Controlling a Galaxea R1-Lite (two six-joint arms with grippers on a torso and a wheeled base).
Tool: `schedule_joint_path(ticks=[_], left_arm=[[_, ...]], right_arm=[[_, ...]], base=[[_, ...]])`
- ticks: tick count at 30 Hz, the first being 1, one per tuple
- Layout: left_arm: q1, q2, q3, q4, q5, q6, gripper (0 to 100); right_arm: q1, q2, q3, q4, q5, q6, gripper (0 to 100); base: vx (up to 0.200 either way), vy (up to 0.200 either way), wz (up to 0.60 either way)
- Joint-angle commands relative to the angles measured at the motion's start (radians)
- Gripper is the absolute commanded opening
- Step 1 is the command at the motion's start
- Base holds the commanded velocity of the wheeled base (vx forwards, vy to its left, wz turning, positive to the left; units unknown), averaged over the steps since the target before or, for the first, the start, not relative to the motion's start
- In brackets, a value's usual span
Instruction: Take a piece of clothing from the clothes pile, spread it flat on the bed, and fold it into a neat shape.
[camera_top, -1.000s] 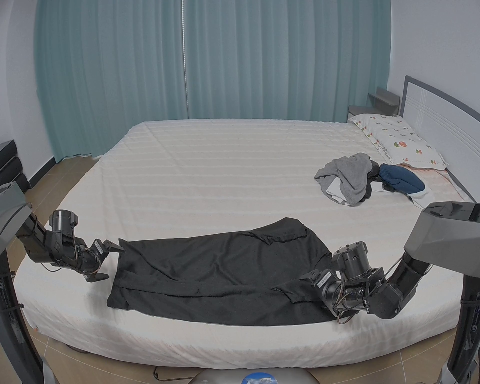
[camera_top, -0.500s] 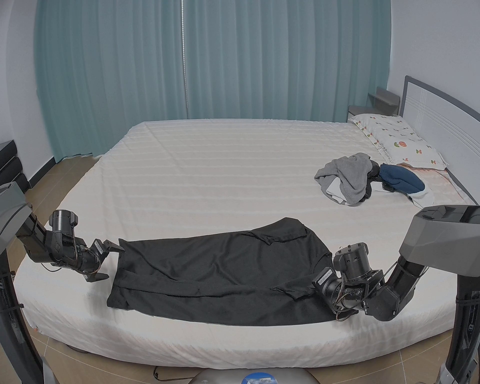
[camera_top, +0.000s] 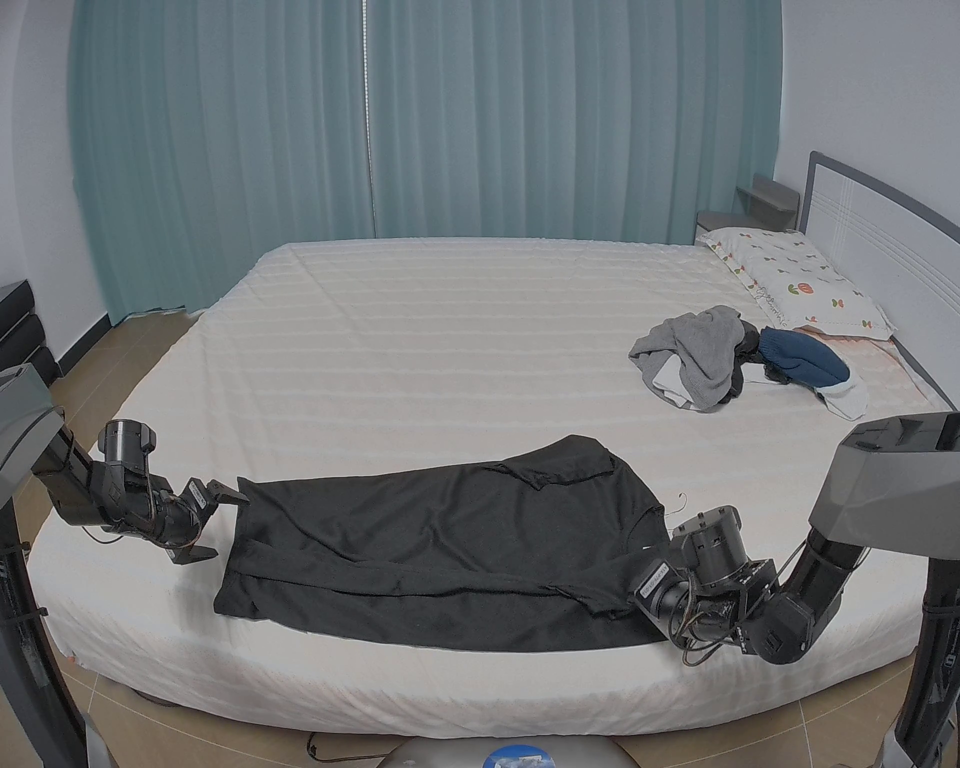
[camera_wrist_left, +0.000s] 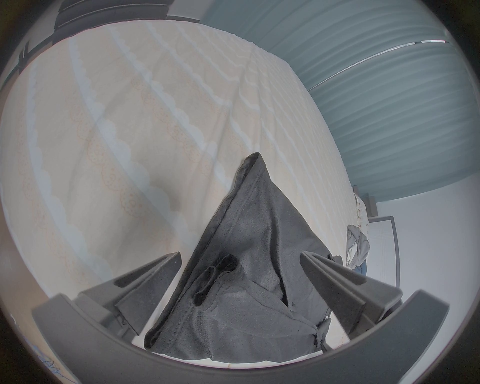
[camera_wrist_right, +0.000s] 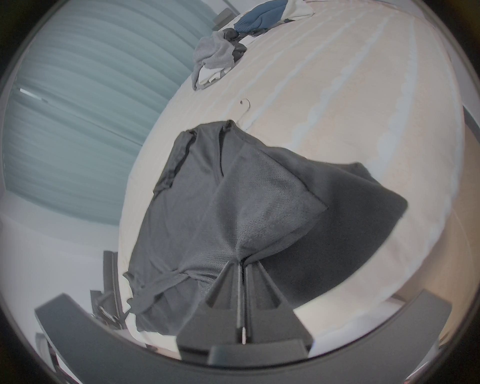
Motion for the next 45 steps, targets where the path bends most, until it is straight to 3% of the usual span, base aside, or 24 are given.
schedule_joint_path(ticks=[1, 12, 13, 22, 26, 33, 36, 45], left_arm=[[0.001, 0.002, 0.0, 0.0, 0.001, -0.001, 100], [-0.001, 0.002, 0.0, 0.0, 0.001, -0.001, 100], [-0.001, 0.002, 0.0, 0.0, 0.001, -0.001, 100], [-0.001, 0.002, -0.002, 0.0, 0.001, -0.001, 100], [-0.001, 0.002, -0.002, -0.001, 0.001, -0.001, 100], [-0.001, 0.002, -0.003, 0.0, 0.001, -0.001, 100], [-0.001, 0.002, -0.014, 0.008, 0.002, -0.01, 100], [-0.002, 0.003, -0.019, 0.01, 0.002, -0.012, 100]], right_arm=[[0.035, -0.027, 0.067, -0.013, -0.001, -0.053, 0], [0.035, -0.007, 0.084, -0.036, -0.021, -0.092, 0], [0.035, -0.007, 0.084, -0.036, -0.021, -0.092, 100], [-0.003, -0.193, 0.135, -0.048, -0.008, -0.203, 100], [-0.072, -0.253, 0.107, -0.045, -0.002, -0.257, 100], [-0.102, -0.191, 0.035, -0.056, 0.064, -0.25, 100], [-0.094, -0.092, -0.015, -0.058, 0.137, -0.243, 100], [-0.128, 0.013, -0.017, -0.055, 0.205, -0.214, 100]], base=[[0.0, 0.0, 0.0], [0.0, 0.0, 0.0], [0.0, 0.0, 0.0], [0.0, 0.0, 0.0], [0.0, 0.0, 0.0], [0.0, 0.0, 0.0], [0.0, 0.0, 0.0], [0.0, 0.0, 0.0]])
